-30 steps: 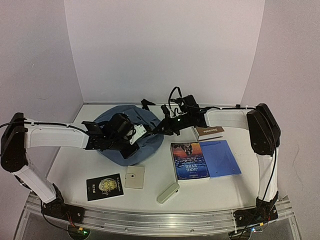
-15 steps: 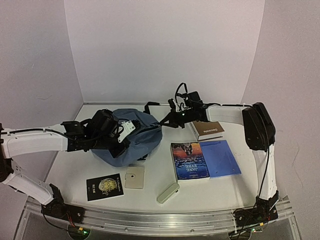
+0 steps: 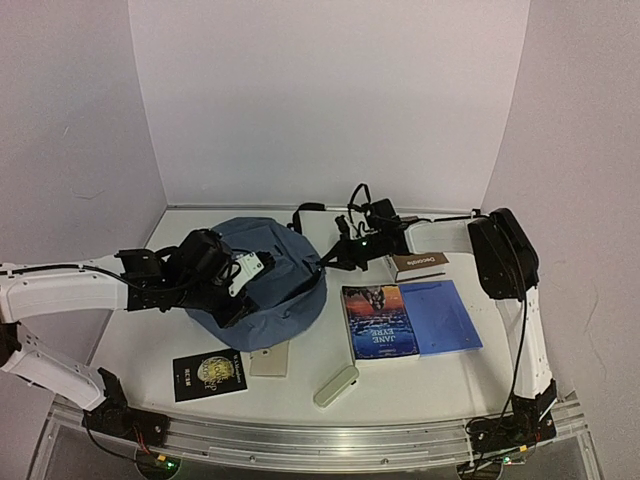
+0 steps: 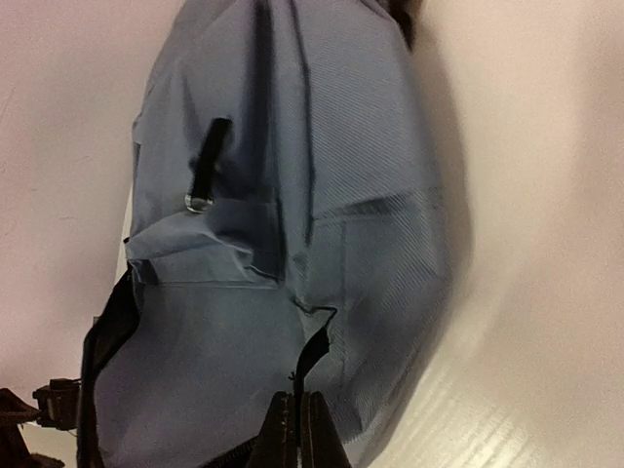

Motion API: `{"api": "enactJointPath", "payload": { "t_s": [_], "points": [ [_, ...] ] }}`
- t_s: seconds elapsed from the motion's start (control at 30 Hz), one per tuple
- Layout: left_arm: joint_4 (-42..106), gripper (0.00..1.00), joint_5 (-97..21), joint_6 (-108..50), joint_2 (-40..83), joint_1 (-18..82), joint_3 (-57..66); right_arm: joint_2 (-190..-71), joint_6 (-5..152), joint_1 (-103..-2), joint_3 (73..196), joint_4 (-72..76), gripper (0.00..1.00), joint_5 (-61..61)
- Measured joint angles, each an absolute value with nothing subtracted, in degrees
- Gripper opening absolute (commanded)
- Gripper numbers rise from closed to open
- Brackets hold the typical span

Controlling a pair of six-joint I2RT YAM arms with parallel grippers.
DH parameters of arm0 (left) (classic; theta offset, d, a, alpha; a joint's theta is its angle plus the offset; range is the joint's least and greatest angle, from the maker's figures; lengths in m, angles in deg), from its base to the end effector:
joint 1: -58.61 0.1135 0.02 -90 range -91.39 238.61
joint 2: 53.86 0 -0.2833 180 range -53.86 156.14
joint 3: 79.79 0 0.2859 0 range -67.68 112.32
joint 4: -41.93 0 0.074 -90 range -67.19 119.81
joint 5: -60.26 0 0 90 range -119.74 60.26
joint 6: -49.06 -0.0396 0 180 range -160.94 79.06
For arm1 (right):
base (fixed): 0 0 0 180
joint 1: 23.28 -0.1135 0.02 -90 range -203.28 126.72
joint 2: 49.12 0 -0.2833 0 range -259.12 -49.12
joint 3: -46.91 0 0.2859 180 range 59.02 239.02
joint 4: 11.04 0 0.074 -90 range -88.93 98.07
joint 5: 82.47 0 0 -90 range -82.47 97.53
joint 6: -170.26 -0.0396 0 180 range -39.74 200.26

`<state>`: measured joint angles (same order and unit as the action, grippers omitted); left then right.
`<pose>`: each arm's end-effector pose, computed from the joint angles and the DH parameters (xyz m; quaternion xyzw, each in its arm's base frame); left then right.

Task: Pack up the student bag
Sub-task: Unzip the student bag at the center of the board.

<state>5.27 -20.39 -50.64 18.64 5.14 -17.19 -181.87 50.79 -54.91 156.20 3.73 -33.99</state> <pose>0.1803 -0.2326 0.2524 0.4593 0.8045 -0.0672 0.3705 0.4596 0.3139 0.1436 -0.1706 0.8382 0.4821 0.1895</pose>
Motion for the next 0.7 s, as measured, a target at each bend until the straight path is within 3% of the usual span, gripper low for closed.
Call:
{"api": "enactJointPath", "payload": {
  "t_s": [0.2,0.6,0.7],
  "points": [
    [6.8,0.77,-21.2,-45.7,19.9,4.9,-15.6,-179.3,48.9,-54.8,150.7,3.1,0.0,-33.9],
    [9.3,0.77,-23.6,-38.7,39.5,4.9,-0.4,-175.9,46.5,-58.8,150.3,1.0,0.0,-34.0],
    [9.2,0.71,-23.7,-37.8,42.4,4.9,2.0,-175.9,45.8,-59.1,150.3,1.1,0.0,-34.0]
  ]
}}
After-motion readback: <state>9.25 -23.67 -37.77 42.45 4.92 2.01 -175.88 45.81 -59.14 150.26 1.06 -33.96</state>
